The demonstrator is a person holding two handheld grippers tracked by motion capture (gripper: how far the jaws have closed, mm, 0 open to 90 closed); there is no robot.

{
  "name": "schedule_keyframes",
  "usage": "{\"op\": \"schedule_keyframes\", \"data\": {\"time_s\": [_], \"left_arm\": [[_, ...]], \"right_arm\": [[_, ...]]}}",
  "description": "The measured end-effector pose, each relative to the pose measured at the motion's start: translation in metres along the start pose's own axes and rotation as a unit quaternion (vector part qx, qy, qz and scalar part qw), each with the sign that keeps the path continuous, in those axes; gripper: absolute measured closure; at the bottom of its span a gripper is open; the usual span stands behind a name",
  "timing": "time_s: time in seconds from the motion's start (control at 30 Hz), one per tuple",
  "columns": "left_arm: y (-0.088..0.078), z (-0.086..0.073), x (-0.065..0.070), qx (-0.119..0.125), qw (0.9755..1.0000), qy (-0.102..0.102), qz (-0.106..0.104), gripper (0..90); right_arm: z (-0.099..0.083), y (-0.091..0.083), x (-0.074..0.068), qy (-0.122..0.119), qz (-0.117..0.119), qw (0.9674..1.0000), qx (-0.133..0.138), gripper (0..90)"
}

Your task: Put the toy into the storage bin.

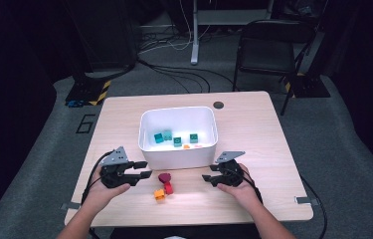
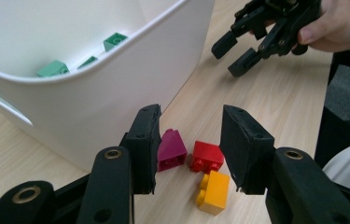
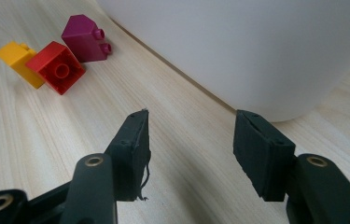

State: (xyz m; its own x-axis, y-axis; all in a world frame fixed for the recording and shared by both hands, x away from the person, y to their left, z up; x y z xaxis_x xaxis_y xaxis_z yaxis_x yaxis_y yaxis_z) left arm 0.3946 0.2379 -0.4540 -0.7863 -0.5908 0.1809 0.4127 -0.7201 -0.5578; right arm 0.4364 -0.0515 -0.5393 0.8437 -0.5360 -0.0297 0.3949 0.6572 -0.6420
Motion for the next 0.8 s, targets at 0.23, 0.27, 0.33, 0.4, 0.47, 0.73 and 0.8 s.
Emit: {"op": "schedule_keyframes", "data": {"time_s": [0.23,0.27,0.33,0.4,0.47,0.73,0.8], "left_arm": [[0.017,-0.021,0.0,-0.01,0.9998,-0.008,-0.013,57.8],[0.017,-0.021,0.0,-0.01,0.9998,-0.008,-0.013,57.7],[0.021,-0.026,-0.001,-0.016,0.9998,-0.005,-0.012,57.7],[0.025,-0.03,0.0,-0.019,0.9998,-0.006,-0.009,57.7],[0.028,-0.033,-0.001,-0.027,0.9996,0.001,-0.009,57.8],[0.04,-0.044,0.004,-0.036,0.999,0.0,-0.026,57.5],[0.042,-0.046,0.004,-0.039,0.999,-0.001,-0.024,57.6]], "right_arm": [[0.0,0.001,0.0,0.0,0.0,1.0,-0.001,45.4],[0.0,0.001,0.0,0.0,0.0,1.0,-0.001,45.4],[0.0,0.001,0.0,0.0,0.0,1.0,0.0,45.4],[0.0,0.001,0.0,-0.001,0.001,1.0,-0.001,45.3],[0.0,0.001,0.0,-0.001,0.001,1.0,-0.002,45.4],[-0.001,0.001,0.0,0.001,0.0,1.0,-0.001,45.4],[-0.001,0.001,0.0,0.0,-0.001,1.0,-0.002,45.3]]}}
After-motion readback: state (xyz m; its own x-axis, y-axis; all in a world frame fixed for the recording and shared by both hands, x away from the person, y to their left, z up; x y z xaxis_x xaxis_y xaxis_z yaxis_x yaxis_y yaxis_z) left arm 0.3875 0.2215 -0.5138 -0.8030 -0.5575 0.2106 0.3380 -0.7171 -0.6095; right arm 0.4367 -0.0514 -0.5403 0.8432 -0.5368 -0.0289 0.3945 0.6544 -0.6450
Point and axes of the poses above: each handheld gripper's, and its own axes: y roughly forward along the jaws, z roughly out of its top, x roughly to its right, the point moved 6 cm from there along y, roughly forward along the jaws, and after that the axes turned 8 degrees about -y, right-handed, at the moved point
